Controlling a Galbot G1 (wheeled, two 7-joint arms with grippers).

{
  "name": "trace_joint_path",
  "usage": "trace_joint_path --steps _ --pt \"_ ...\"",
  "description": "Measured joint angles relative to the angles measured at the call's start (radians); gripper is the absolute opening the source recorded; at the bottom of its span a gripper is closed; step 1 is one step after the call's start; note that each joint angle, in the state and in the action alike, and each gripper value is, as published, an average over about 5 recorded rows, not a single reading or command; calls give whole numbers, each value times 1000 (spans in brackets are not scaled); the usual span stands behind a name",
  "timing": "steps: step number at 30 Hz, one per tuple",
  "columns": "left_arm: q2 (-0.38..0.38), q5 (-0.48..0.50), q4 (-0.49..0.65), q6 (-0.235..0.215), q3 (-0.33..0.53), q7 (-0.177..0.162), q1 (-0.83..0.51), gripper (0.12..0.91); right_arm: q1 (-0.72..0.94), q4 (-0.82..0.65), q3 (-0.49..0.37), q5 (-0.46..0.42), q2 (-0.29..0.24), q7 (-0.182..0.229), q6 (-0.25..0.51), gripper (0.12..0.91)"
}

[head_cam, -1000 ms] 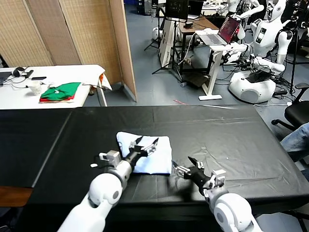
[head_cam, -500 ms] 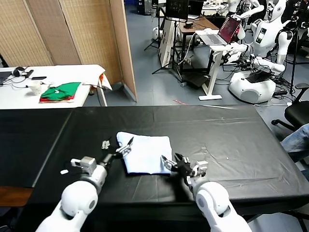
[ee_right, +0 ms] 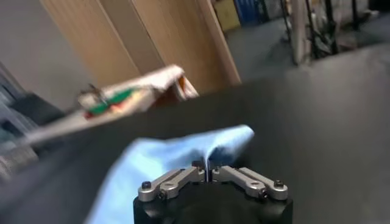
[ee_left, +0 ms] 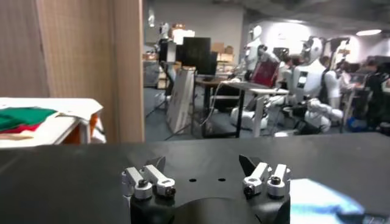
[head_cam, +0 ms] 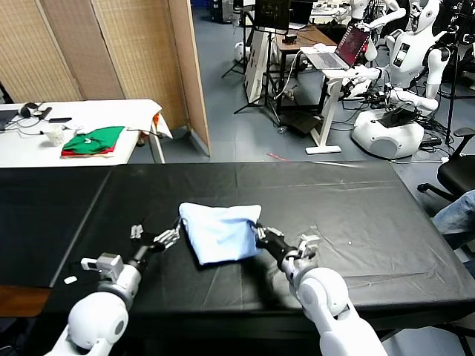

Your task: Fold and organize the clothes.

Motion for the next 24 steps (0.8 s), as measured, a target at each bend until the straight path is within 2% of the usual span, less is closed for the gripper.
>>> trace_joint_path --steps 4,7,14,19,24 --pt "-7 12 6 -8 -8 2 9 907 7 -14 51 -122 -17 67 -36 156" --pt "-15 26 14 -17 -7 4 14 907 -10 -23 104 -205 -37 84 -54 156" --pt "-30 47 32 -29 17 6 8 907 -39 -22 199 -316 -63 126 -68 156" --pt "-36 56 46 -40 31 9 5 907 -37 -46 247 -392 -83 127 -79 156" --pt "-41 63 62 -54 35 17 9 907 -43 -62 278 -437 -106 74 -108 179"
